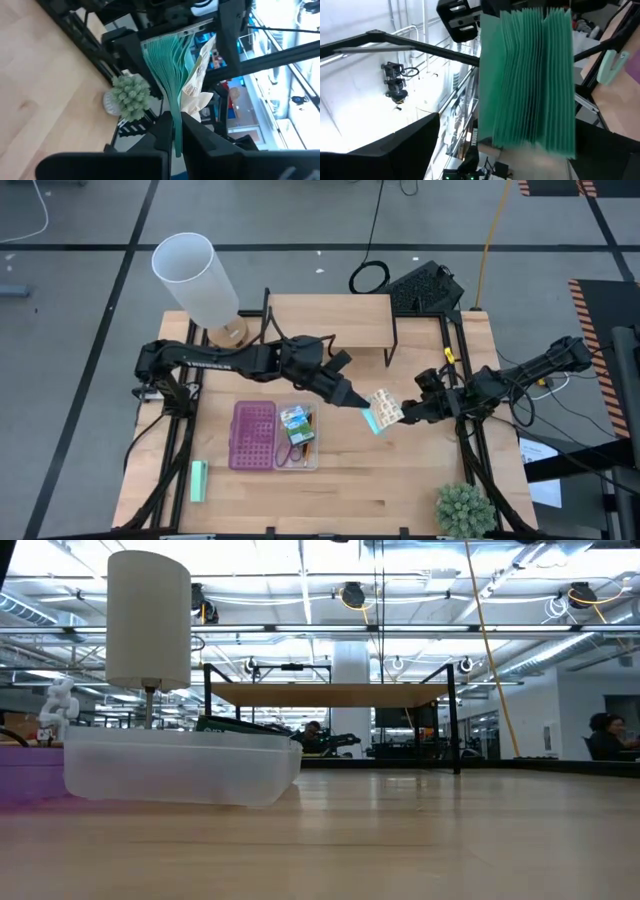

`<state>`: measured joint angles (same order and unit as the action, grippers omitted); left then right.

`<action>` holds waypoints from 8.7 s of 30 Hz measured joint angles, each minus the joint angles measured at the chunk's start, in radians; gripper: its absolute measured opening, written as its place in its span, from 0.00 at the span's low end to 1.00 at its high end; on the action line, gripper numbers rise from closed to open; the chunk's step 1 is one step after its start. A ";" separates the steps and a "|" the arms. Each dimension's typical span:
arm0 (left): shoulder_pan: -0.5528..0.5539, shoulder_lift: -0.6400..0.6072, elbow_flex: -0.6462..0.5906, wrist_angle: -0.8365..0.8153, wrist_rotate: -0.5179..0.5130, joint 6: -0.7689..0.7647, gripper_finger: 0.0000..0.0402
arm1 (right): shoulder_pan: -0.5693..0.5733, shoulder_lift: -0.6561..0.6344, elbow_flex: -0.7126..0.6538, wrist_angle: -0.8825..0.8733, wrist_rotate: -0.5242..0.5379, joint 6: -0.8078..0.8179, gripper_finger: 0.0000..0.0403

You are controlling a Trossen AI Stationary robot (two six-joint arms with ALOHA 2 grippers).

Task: Pack school essentials
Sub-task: Put the light blue sticky notes into the violet supply box

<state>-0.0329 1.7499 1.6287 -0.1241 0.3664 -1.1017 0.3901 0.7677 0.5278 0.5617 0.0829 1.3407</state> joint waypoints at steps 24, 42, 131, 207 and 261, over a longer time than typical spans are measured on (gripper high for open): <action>-0.002 0.000 0.000 -0.021 -0.002 -0.010 0.09 | 0.000 0.000 0.000 -0.103 -0.003 0.015 0.12; 0.039 -0.101 -0.001 -0.050 0.044 -0.115 0.64 | 0.000 -0.001 0.000 -0.091 -0.071 -0.051 0.02; -0.080 0.003 -0.001 0.018 -0.125 -0.256 0.84 | -0.064 0.044 0.000 -0.149 -0.139 -0.077 0.02; -0.048 0.004 -0.001 -0.878 0.237 0.337 0.06 | -0.012 0.036 0.000 -0.320 -0.336 -0.043 0.67; 0.026 0.004 -0.559 -0.457 0.294 0.358 0.29 | 0.011 0.037 0.000 -0.294 -0.111 -0.106 0.20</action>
<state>-0.0067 1.7538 1.0695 -0.5813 0.6605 -0.7435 0.4011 0.8043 0.5278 0.2676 -0.0278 1.2348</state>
